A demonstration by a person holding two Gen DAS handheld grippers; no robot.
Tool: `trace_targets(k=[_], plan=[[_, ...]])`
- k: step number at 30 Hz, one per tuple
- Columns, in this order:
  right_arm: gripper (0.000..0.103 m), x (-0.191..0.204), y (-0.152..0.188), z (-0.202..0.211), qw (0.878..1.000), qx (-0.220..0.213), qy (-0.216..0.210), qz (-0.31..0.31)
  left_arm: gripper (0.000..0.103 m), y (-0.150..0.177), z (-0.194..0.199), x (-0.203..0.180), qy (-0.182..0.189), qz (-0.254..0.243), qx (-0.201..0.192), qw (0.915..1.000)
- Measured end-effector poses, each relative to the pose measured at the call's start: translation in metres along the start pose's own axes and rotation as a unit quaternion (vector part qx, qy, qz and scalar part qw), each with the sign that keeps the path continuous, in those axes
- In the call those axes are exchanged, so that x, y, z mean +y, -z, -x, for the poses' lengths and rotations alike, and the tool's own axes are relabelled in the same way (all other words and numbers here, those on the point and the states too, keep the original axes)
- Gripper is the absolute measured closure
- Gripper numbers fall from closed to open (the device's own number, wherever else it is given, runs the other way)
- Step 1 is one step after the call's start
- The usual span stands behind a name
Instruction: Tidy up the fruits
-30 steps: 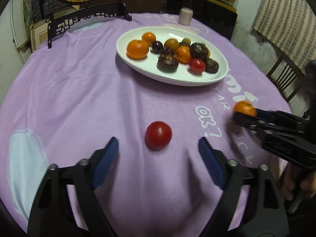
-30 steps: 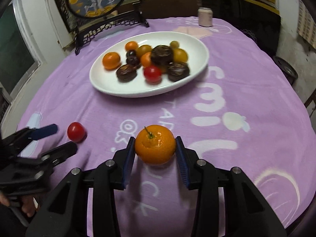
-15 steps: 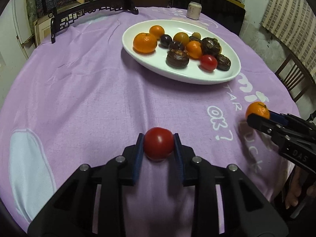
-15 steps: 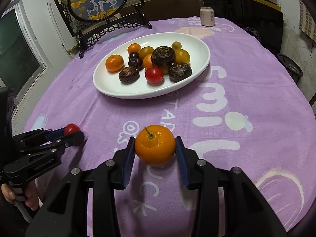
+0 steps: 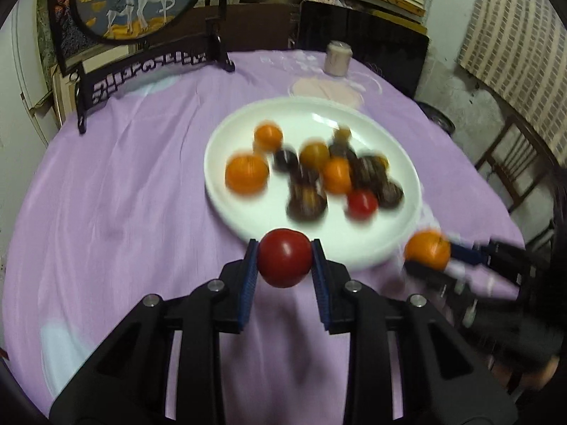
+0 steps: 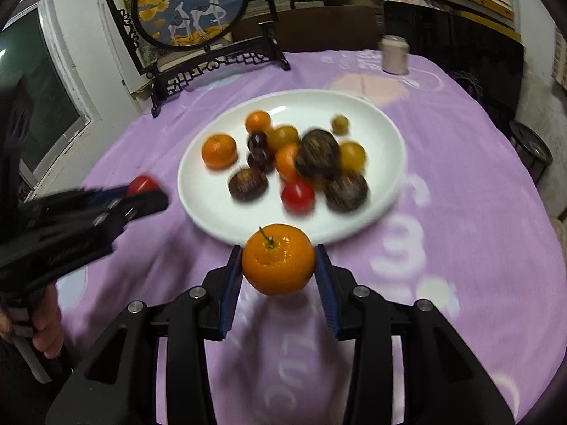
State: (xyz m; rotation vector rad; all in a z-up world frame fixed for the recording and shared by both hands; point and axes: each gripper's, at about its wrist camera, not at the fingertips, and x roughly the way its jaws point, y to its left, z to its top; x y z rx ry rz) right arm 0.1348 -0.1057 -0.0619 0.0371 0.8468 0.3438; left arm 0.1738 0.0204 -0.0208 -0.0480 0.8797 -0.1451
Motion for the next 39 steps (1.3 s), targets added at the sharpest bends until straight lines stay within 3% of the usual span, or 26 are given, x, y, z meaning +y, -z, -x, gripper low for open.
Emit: trace_targets(k=[5,15,16,17,18,19,21,23,28,39], plan=[[0.063,0.010,-0.029,-0.024,1.000,0.005,0.005,0.020,0.073,-0.042,-0.040,0.004,-0.005,0.016,0.017,0.9997],[0.062,0.007,-0.043,-0.046,1.000,0.008,0.008,0.018,0.072,-0.044,-0.066,0.017,0.025,0.037,0.034,0.9984],[0.060,0.006,-0.043,-0.046,1.000,0.007,0.013,0.017,0.063,-0.045,-0.064,0.017,0.024,0.037,0.027,0.9987],[0.040,0.005,-0.043,-0.045,1.000,0.006,0.019,0.014,0.045,-0.045,-0.061,0.017,0.022,0.037,0.021,0.9988],[0.027,0.005,-0.043,-0.044,1.000,0.005,0.023,0.011,0.038,-0.045,-0.056,0.017,0.019,0.038,0.012,0.9990],[0.025,0.003,-0.042,-0.039,1.000,-0.002,0.027,0.004,0.031,-0.045,-0.048,0.018,0.015,0.039,-0.005,0.9991],[0.020,-0.001,-0.038,-0.026,0.999,-0.015,0.035,-0.002,0.030,-0.045,-0.037,0.018,0.013,0.037,-0.022,0.9990],[0.012,-0.006,-0.033,-0.013,0.999,-0.022,0.049,-0.008,0.012,-0.041,-0.025,0.019,0.009,0.039,-0.034,0.9986],[0.009,-0.015,-0.007,0.020,0.996,-0.025,0.079,-0.017,0.008,-0.014,0.009,0.009,-0.010,0.025,-0.060,0.9978],[0.009,-0.007,0.033,0.056,0.995,-0.023,0.098,-0.019,0.004,0.058,0.074,-0.015,-0.039,0.016,-0.068,0.9968]])
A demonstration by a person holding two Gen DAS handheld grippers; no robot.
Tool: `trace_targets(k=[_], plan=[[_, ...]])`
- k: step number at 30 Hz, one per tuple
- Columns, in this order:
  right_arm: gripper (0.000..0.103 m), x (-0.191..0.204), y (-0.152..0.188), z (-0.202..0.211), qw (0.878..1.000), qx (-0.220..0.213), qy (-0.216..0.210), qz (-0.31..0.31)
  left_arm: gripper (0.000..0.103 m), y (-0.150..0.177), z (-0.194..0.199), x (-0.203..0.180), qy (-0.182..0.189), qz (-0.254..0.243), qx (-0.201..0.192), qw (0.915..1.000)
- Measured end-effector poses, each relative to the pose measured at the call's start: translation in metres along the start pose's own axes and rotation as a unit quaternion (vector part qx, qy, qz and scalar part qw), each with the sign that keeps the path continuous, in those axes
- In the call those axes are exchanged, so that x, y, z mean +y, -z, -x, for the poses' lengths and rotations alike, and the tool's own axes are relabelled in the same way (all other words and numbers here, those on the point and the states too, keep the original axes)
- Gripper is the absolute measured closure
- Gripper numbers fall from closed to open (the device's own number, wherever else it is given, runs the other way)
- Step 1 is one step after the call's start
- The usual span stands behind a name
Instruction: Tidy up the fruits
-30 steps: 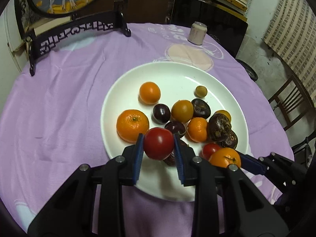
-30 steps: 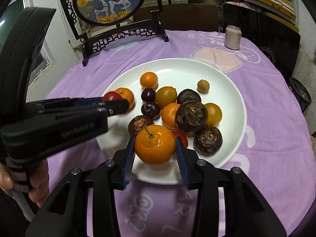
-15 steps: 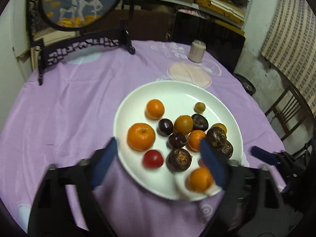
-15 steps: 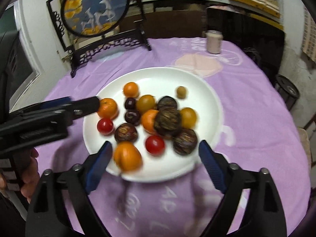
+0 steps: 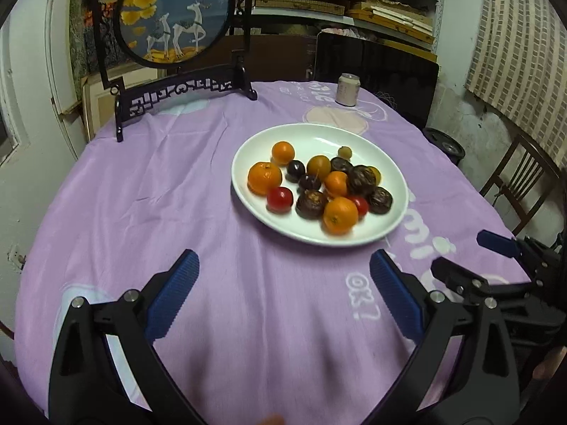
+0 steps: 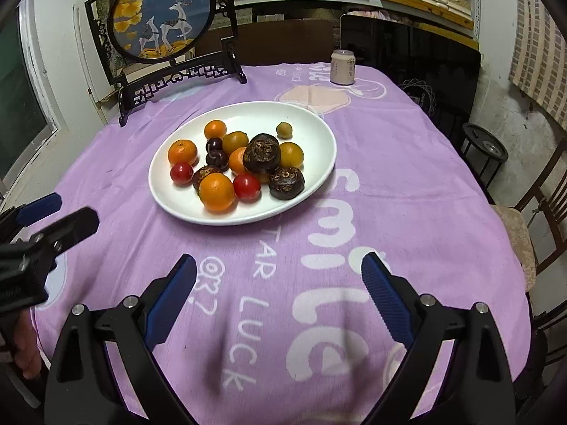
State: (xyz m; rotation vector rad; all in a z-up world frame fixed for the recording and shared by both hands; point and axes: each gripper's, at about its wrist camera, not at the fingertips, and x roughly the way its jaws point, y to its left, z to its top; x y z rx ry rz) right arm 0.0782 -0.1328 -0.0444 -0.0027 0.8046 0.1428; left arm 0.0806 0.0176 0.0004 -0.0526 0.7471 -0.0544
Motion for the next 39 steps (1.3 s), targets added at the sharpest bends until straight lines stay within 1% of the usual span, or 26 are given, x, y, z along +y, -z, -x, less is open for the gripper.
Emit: trace_targets(k=[9,22,25,32,39], plan=[[0.009,0.007,0.009,0.017,1.000,-0.011,-0.005,0.009,0.004,0.013,0.024,-0.004,-0.001,-0.002,-0.011,0.9999],[0.009,0.012,0.010,0.017,1.000,-0.008,-0.005,0.009,0.004,0.014,0.024,0.000,-0.007,0.001,-0.006,1.0000],[0.009,0.013,0.010,0.016,1.000,-0.006,-0.004,0.009,0.002,0.014,0.023,0.001,-0.008,0.000,-0.004,1.0000],[0.009,0.013,0.008,0.012,1.000,-0.002,-0.004,0.008,0.002,0.012,0.018,0.003,-0.014,0.000,0.000,0.9999],[0.009,0.015,0.009,0.012,1.000,-0.001,-0.004,0.010,0.002,0.012,0.015,0.005,-0.012,0.009,0.012,0.9998]])
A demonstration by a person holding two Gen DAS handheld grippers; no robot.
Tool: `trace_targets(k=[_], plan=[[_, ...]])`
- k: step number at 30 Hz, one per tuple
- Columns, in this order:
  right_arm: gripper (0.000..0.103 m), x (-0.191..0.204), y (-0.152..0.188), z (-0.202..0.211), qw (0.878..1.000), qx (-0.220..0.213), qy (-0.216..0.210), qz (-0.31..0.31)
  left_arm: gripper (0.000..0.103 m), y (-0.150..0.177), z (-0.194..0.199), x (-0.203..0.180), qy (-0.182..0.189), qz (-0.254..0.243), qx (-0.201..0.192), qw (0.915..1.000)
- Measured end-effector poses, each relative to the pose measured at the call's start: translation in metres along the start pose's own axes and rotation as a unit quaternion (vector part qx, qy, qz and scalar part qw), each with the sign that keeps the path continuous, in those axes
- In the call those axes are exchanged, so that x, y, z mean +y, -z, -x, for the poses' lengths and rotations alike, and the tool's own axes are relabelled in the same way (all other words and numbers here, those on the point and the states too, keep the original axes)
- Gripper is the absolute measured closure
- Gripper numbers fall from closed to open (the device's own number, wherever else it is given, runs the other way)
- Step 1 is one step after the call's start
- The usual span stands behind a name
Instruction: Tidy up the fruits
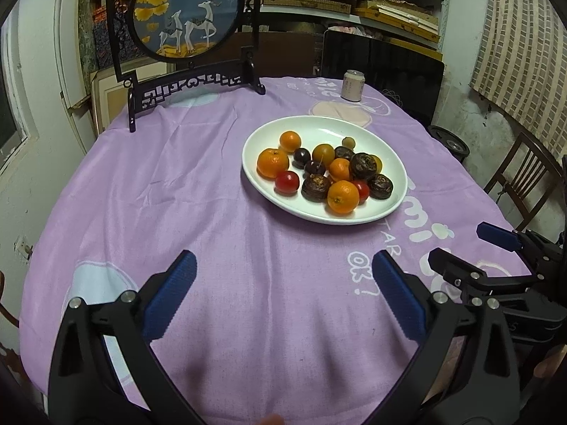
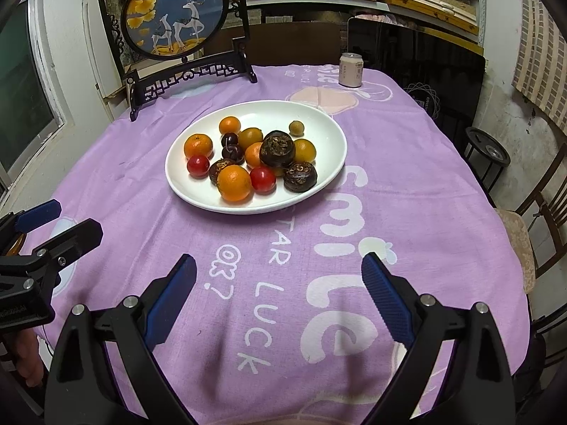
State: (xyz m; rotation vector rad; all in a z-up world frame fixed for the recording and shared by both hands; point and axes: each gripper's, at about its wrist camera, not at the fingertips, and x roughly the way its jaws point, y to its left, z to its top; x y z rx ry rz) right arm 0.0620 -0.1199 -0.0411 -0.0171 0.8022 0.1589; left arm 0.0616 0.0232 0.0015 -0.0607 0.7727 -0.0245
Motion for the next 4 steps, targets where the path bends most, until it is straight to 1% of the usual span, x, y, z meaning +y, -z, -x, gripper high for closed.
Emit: trace_targets(k=[4], plan=[[0.009,0.0004,0.0001,0.0001,1.000,0.000,0.000,0.000,0.002,0.0004,-0.0011,0.0021,0.003,0.005,0.003,1.0000]])
